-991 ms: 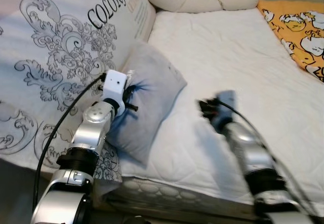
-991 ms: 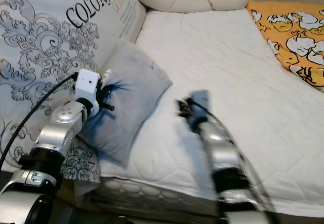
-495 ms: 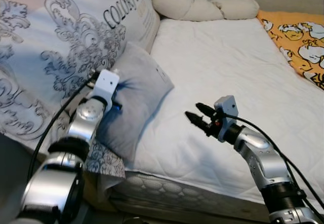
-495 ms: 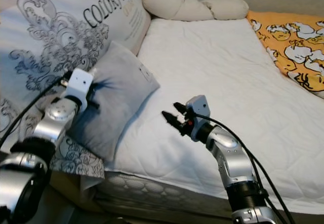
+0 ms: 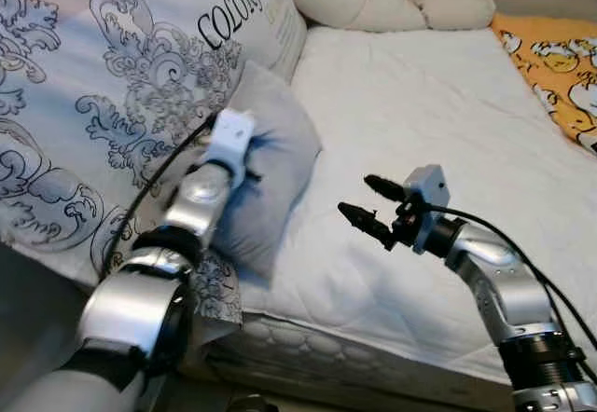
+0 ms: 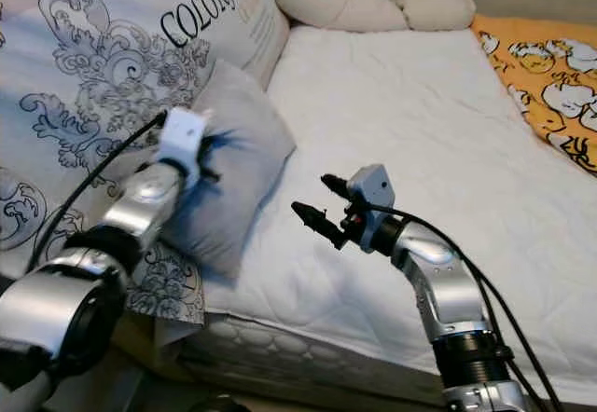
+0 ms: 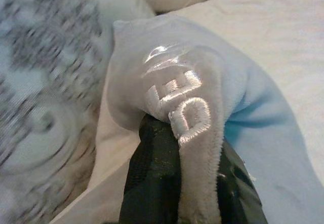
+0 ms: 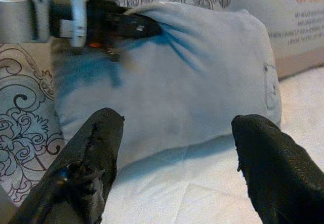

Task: Clean up the room

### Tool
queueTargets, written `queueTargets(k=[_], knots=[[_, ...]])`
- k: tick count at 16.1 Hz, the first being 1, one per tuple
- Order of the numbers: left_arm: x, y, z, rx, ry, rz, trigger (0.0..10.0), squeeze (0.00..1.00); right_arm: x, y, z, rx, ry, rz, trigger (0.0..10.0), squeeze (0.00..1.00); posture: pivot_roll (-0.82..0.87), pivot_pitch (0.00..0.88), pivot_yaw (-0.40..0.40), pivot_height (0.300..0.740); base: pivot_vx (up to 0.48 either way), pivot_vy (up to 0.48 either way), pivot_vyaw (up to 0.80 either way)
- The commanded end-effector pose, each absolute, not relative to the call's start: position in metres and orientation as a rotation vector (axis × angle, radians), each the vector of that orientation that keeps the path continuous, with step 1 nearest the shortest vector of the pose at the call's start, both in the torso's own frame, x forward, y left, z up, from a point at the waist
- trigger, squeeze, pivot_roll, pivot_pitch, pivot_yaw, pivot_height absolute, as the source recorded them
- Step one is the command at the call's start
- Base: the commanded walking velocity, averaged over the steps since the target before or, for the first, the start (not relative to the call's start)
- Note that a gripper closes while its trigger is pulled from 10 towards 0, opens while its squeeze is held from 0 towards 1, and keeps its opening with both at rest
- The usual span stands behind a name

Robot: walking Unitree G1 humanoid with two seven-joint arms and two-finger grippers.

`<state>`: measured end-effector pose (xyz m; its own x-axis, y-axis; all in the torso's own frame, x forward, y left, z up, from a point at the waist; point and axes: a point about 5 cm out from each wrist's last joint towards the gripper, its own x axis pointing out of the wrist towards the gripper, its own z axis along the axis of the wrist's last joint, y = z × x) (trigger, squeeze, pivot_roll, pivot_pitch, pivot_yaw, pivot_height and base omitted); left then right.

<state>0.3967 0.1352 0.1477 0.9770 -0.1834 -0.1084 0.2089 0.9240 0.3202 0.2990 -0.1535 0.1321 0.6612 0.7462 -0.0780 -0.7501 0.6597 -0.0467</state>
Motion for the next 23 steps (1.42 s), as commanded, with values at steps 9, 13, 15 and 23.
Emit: queueTargets(k=[9, 13, 15, 23], knots=[[0.396, 0.171, 0.143, 0.522, 0.132, 0.033, 10.0, 0.00, 0.283, -0.162, 0.137, -0.030, 0.096, 0.899, 10.0, 1.00, -0.11, 0.000, 0.062, 0.740, 0.000, 0.000, 0.00], [0.394, 0.168, 0.132, 0.314, 0.223, 0.003, 10.0, 1.00, 0.285, -0.162, 0.131, -0.085, 0.116, 0.915, 10.0, 1.00, -0.09, 0.000, 0.075, 0.740, 0.000, 0.000, 0.00], [0.395, 0.167, 0.136, 0.246, 0.199, -0.023, 10.0, 1.00, 0.285, -0.162, 0.130, -0.092, 0.111, 0.910, 10.0, 1.00, -0.08, 0.000, 0.083, 0.740, 0.000, 0.000, 0.00], [0.392, 0.184, 0.160, 0.139, -0.031, -0.151, 10.0, 1.00, 0.281, -0.165, 0.132, -0.002, 0.033, 0.813, 10.0, 1.00, -0.04, 0.000, 0.076, 0.740, 0.000, 0.000, 0.00]])
